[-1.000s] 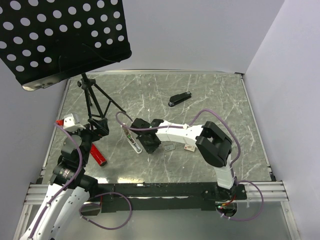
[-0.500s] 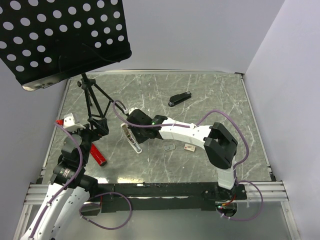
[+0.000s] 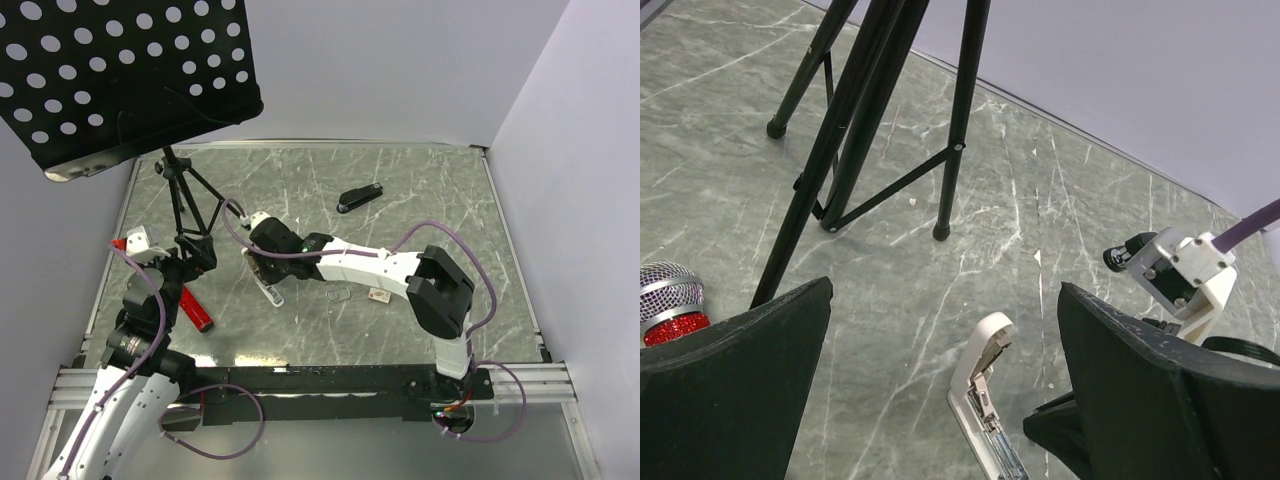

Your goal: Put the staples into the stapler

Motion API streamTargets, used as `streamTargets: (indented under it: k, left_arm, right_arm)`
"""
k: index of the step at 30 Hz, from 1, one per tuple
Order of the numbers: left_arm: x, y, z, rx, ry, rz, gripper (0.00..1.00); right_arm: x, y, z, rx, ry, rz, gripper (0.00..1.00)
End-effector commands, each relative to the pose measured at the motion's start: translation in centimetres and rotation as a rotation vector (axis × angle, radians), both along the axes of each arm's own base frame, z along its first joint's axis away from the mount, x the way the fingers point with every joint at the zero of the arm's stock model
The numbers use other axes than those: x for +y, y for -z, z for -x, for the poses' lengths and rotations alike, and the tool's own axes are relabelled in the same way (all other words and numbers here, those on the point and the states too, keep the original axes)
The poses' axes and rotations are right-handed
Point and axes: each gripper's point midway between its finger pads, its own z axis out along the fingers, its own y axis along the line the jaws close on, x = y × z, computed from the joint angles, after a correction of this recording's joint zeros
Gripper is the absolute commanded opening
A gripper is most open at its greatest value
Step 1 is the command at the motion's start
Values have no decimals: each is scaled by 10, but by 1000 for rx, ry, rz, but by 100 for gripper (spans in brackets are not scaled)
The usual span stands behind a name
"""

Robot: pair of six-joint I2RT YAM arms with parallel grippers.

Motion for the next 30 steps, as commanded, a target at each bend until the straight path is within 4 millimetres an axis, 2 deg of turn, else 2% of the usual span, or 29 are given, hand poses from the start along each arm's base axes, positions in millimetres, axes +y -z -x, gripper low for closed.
streamTargets:
  k: [1, 19, 30]
  left_arm:
    - [-1, -6, -3, -23, 7, -12, 99]
    - [-1, -5, -4, -20, 7, -16, 99]
    - [-1, -6, -4, -23, 9, -15, 99]
  right_arm:
    - [10, 2, -1, -38, -11, -19, 15]
    - [1, 40, -2, -33, 0, 70, 15]
    - [2, 44, -2, -34, -6, 74, 15]
